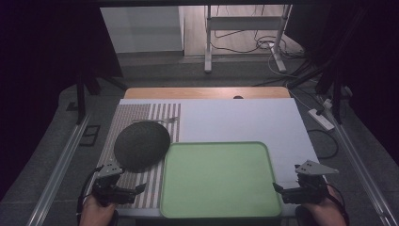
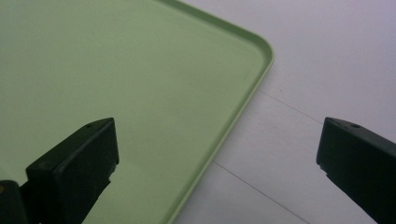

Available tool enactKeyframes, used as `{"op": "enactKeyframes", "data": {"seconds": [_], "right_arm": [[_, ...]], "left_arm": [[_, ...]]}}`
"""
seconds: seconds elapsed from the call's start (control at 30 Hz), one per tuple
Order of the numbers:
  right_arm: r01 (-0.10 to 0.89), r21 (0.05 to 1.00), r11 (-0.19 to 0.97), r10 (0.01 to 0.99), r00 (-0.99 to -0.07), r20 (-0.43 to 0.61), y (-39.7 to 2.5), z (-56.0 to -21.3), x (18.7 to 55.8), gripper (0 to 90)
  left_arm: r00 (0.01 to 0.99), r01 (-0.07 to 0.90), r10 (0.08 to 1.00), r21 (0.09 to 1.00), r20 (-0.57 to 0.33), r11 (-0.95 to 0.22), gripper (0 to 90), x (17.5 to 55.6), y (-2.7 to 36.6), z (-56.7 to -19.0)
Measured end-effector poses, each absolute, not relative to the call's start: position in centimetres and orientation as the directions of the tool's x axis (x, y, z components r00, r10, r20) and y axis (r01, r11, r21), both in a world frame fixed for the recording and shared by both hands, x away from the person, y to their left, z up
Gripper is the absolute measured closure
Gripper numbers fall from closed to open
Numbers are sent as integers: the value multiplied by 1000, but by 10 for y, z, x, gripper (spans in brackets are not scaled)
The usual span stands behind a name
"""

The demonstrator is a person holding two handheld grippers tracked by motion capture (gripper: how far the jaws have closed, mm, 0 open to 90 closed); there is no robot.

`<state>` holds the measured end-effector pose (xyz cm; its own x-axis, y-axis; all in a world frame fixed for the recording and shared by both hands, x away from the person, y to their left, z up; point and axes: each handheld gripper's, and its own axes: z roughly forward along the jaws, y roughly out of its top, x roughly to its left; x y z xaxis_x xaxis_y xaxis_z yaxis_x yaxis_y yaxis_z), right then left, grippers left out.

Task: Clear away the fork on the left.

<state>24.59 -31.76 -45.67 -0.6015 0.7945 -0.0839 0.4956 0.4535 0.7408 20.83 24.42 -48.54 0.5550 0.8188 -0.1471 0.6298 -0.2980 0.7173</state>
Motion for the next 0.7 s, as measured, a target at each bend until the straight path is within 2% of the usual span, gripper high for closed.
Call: {"op": "enactKeyframes", "data": {"seconds": [0.27,0.7], "right_arm": [[497,737,458,793,-602,-88,-317,-457,246,0],[501,730,465,792,-603,-91,-316,-457,247,0]], "left_arm": [[567,631,801,726,-192,-273,0,213,247,-485],[586,626,790,720,-181,-299,0,228,246,-485]]}}
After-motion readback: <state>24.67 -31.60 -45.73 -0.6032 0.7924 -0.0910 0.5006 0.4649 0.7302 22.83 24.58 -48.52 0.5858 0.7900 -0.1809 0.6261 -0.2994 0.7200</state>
